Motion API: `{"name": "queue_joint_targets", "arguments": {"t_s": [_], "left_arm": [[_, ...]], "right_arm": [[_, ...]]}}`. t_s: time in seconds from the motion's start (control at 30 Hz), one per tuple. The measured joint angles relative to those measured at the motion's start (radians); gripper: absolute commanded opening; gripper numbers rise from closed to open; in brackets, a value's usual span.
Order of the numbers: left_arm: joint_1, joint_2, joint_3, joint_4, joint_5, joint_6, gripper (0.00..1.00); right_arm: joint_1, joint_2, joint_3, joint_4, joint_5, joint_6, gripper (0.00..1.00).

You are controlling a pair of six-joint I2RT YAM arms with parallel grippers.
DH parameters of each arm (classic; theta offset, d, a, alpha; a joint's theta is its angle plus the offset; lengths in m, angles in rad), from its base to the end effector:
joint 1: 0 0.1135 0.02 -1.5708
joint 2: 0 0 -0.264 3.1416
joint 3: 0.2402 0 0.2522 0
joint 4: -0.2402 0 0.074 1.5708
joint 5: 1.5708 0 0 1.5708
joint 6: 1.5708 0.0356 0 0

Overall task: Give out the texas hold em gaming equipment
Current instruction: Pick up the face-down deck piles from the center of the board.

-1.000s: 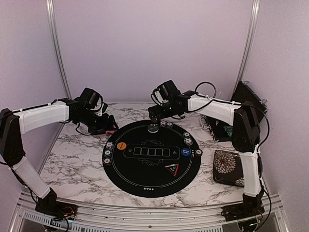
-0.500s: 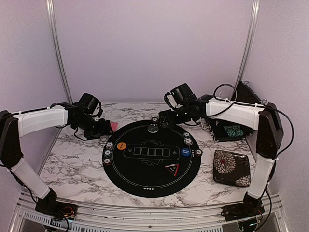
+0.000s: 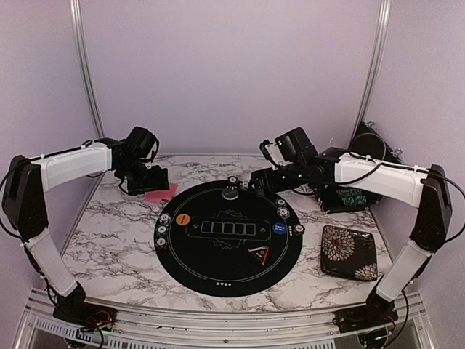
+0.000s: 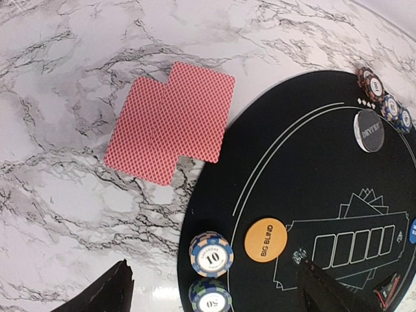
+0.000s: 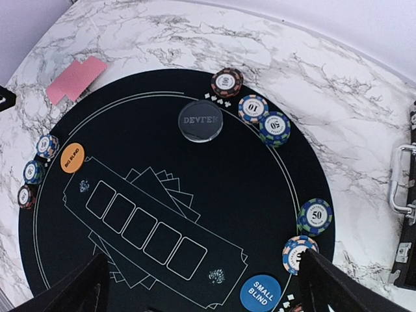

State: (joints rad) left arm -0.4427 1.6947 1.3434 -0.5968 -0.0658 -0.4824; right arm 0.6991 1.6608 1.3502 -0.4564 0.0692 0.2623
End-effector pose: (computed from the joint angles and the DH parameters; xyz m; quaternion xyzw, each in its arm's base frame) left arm 0.3328 -0.1552 0.2585 -0.0290 0.9510 -0.1086 0.2880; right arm 0.2880 0.2389 0.2827 -0.1861 0.9009 0.1525 0.3614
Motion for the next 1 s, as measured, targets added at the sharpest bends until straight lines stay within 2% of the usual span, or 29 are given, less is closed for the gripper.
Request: {"name": "queue_joint_targets", "arguments": {"t_s": [0.23, 0.63, 1.0], "left_arm": [[0.009, 0.140, 0.157, -0.089, -0.048, 0.068, 0.99], [0.018, 0.346, 0.398, -0.206, -0.094, 0.196, 0.99], [0.019, 0.548, 0.660, -0.286, -0.163, 0.240, 0.99]], "right_arm": [[-0.002, -0.074, -0.087, 0.016, 0.002, 0.001, 0.98], [-0.004, -0.033, -0.060, 0.053, -0.008, 0.000, 0.98], [-0.016, -0.024, -0.055, 0.052, -0.009, 0.003, 0.98]]}}
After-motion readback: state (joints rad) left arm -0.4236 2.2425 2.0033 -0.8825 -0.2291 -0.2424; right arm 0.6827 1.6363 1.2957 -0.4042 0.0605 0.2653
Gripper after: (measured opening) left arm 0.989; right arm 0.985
